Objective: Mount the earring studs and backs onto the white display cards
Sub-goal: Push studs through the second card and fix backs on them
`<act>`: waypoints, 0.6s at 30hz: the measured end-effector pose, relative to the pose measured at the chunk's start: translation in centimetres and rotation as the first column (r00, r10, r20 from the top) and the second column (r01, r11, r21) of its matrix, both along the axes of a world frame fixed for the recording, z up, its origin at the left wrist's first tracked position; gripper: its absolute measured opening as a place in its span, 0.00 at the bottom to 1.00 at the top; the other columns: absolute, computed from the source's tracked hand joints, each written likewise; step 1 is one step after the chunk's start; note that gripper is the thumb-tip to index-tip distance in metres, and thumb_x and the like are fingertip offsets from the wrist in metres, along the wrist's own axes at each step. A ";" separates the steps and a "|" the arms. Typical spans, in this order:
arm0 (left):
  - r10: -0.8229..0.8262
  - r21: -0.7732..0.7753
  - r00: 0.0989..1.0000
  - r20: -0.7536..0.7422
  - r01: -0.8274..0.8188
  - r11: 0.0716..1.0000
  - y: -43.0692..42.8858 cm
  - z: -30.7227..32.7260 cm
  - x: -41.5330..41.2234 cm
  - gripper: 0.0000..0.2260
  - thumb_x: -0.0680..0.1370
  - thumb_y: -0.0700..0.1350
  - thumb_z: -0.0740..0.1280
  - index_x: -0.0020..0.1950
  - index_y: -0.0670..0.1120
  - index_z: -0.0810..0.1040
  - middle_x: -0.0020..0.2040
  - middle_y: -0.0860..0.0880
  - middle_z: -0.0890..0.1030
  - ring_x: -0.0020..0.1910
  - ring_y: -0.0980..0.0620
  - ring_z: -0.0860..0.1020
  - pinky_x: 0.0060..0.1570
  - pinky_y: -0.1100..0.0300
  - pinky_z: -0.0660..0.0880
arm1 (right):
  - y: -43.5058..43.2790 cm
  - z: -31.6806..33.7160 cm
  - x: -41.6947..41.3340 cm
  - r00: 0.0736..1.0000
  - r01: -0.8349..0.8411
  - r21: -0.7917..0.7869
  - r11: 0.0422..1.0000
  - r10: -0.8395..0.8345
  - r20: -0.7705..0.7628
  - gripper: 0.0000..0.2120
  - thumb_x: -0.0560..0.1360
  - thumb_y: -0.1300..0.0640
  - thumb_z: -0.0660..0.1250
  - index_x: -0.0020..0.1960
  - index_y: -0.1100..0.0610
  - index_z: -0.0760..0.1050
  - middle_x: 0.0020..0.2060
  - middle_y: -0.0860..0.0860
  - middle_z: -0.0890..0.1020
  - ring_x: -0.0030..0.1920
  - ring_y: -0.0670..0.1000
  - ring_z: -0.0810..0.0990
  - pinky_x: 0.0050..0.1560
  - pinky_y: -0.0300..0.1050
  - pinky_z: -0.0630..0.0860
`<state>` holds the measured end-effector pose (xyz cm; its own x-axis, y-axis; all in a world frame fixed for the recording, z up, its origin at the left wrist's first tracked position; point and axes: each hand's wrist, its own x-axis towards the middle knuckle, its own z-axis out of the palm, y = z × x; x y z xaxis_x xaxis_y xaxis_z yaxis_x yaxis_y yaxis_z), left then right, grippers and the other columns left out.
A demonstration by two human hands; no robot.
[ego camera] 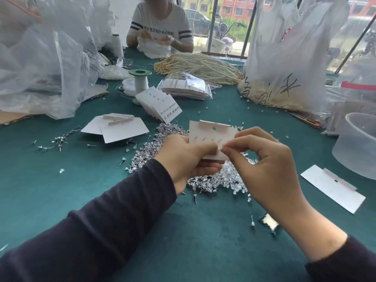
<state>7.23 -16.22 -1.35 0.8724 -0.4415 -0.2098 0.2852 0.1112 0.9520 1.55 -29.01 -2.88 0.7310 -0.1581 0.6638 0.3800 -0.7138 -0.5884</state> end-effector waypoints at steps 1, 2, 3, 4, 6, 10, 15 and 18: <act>-0.003 0.001 1.000 0.005 0.003 1.000 0.0 0.0 0.0 0.04 0.72 0.32 0.64 0.38 0.34 0.76 0.25 0.43 0.80 0.20 0.53 0.76 0.22 0.67 0.74 | 0.0 -0.1 0.0 1.000 -0.007 0.014 1.000 0.007 -0.002 0.04 0.67 0.66 0.73 0.38 0.59 0.82 0.36 0.47 0.79 0.39 0.43 0.77 0.42 0.27 0.69; -0.005 0.000 1.000 0.008 0.005 1.000 -0.1 0.0 0.0 0.05 0.72 0.32 0.64 0.37 0.34 0.76 0.25 0.44 0.80 0.20 0.54 0.76 0.22 0.67 0.74 | 0.0 -0.2 0.1 1.000 -0.013 0.027 1.000 0.013 -0.004 0.04 0.67 0.67 0.73 0.38 0.59 0.82 0.36 0.48 0.79 0.39 0.44 0.77 0.42 0.28 0.70; -0.007 -0.004 1.000 0.009 0.007 1.000 -0.1 -0.1 -0.1 0.06 0.72 0.32 0.64 0.36 0.35 0.76 0.25 0.44 0.80 0.20 0.54 0.76 0.22 0.67 0.74 | 0.0 -0.2 0.1 1.000 -0.016 0.034 0.999 0.016 -0.005 0.04 0.67 0.67 0.73 0.38 0.59 0.82 0.36 0.48 0.80 0.39 0.44 0.77 0.42 0.29 0.70; -0.009 -0.007 1.000 0.006 0.009 1.000 -0.2 -0.1 -0.1 0.06 0.72 0.32 0.64 0.35 0.35 0.77 0.24 0.44 0.80 0.20 0.54 0.76 0.22 0.67 0.74 | 0.1 -0.3 0.1 1.000 -0.015 0.036 0.999 0.015 -0.004 0.04 0.67 0.67 0.73 0.38 0.59 0.82 0.36 0.49 0.79 0.38 0.44 0.77 0.42 0.30 0.71; -0.011 -0.013 1.000 0.001 0.011 1.000 -0.2 -0.2 -0.2 0.07 0.72 0.32 0.63 0.35 0.35 0.77 0.24 0.44 0.79 0.20 0.54 0.76 0.22 0.67 0.74 | 0.1 -0.4 0.1 1.000 -0.010 0.034 0.999 0.010 -0.003 0.04 0.67 0.67 0.73 0.38 0.60 0.82 0.35 0.49 0.79 0.38 0.44 0.77 0.41 0.30 0.71; -0.031 -0.009 0.999 0.014 0.032 0.999 -0.1 -0.2 -0.2 0.07 0.73 0.32 0.63 0.36 0.35 0.77 0.25 0.44 0.79 0.20 0.55 0.76 0.22 0.68 0.74 | 0.2 -0.5 0.0 1.000 -0.007 0.028 1.000 0.008 -0.026 0.03 0.67 0.66 0.73 0.38 0.60 0.82 0.35 0.50 0.80 0.37 0.45 0.77 0.41 0.30 0.70; -0.040 0.001 0.999 -0.012 0.040 0.999 -0.1 0.0 0.1 0.07 0.73 0.32 0.63 0.36 0.35 0.77 0.24 0.44 0.80 0.21 0.54 0.77 0.22 0.67 0.74 | 0.3 -0.4 0.0 1.000 0.018 -0.021 1.000 -0.018 -0.012 0.03 0.67 0.67 0.73 0.38 0.61 0.82 0.36 0.51 0.81 0.36 0.45 0.76 0.39 0.31 0.71; -0.039 0.005 0.999 -0.017 0.039 0.999 0.0 -0.1 0.2 0.06 0.73 0.33 0.63 0.36 0.36 0.76 0.24 0.44 0.79 0.21 0.53 0.77 0.21 0.67 0.74 | 0.4 -0.4 0.0 0.998 0.044 -0.073 0.996 -0.041 0.038 0.04 0.67 0.69 0.71 0.37 0.61 0.80 0.35 0.52 0.80 0.35 0.46 0.74 0.38 0.32 0.71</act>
